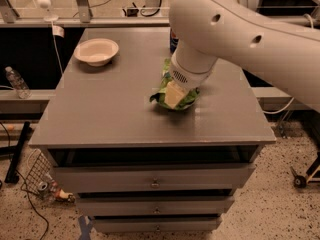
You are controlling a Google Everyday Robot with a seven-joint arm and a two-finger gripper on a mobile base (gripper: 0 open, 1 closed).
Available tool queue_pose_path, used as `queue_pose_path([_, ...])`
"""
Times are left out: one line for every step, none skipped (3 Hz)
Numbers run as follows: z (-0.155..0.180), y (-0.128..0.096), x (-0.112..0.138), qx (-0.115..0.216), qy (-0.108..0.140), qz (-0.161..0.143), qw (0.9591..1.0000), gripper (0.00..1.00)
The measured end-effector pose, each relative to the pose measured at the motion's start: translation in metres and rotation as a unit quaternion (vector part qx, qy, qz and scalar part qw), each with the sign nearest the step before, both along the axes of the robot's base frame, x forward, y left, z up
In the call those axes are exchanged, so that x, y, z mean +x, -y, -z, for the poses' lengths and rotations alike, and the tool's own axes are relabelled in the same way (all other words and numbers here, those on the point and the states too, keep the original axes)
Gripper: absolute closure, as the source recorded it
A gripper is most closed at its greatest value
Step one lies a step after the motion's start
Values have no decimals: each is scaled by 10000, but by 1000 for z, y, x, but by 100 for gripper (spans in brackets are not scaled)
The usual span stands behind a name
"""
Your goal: Move green rice chip bag near paper bowl
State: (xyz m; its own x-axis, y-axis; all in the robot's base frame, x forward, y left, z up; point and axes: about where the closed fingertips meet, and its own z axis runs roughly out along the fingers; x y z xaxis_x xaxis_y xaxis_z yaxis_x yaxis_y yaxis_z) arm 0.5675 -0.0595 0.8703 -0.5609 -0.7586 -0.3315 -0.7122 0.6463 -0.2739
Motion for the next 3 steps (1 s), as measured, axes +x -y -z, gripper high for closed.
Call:
queue_pose_path([-32, -1, 8, -160, 669, -291, 9972, 99])
queue_pose_path([-51, -7, 14, -219, 1032, -624, 9925, 100])
queue_pose_path([-52, -8, 15, -229, 1061, -666, 9919, 100])
